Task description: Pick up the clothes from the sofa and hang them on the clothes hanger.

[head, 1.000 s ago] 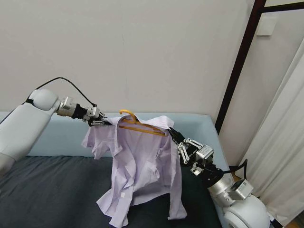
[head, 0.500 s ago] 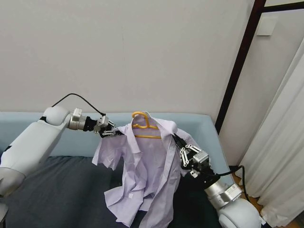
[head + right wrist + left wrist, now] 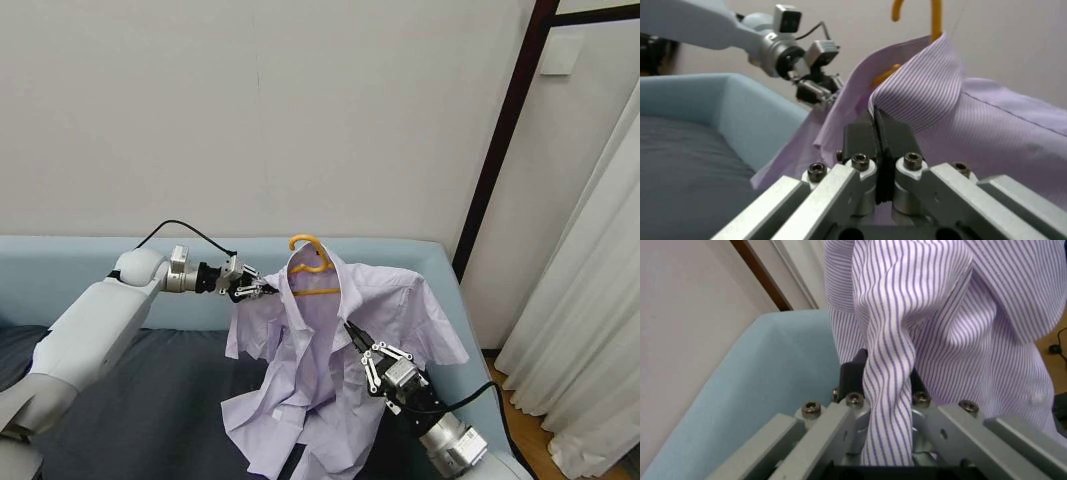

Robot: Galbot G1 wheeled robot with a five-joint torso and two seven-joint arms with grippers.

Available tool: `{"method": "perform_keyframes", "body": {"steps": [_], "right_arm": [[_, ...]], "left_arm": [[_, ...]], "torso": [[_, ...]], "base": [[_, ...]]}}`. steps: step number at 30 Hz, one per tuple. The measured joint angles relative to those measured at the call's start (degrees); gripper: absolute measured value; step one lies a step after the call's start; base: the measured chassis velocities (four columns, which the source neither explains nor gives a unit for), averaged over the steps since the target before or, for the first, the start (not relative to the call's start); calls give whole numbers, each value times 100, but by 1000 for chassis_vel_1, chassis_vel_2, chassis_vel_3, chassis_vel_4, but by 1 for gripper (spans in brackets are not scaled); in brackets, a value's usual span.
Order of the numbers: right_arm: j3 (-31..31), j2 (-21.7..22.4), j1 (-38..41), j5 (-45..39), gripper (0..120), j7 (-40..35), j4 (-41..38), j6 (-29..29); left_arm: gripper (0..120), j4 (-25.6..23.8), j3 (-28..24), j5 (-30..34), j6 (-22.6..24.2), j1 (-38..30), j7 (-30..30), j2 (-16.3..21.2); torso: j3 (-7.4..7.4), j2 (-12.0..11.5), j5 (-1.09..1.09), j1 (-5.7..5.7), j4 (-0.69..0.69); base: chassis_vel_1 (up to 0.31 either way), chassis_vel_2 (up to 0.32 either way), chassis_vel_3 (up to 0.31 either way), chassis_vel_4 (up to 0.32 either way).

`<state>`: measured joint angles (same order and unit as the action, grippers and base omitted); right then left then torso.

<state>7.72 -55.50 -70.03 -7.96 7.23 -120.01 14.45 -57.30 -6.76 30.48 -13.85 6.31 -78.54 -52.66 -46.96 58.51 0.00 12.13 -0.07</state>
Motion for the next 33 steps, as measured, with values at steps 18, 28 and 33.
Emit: {"method": "perform_keyframes", "body": {"steps": [18,28,33], "right_arm": [[-300,-112,-90,-367,12,293,400,394],[539,708,-512,-2831,47,3286,92,496],[1298,1265,-324,-3176,62,2879,-182,288]], "left_arm": [[1,-404,-96,474,178,5,60,333],[1,-478,-266,781,5,-352,168,554],[1,-438,-308,478,-96,-620,-237,622]], "torso": [[0,0,-2,0,1],[0,0,0,0,0],[0,0,-1,0,2]], "base": [[0,0,0,0],[0,0,0,0],[0,0,0,0]]}}
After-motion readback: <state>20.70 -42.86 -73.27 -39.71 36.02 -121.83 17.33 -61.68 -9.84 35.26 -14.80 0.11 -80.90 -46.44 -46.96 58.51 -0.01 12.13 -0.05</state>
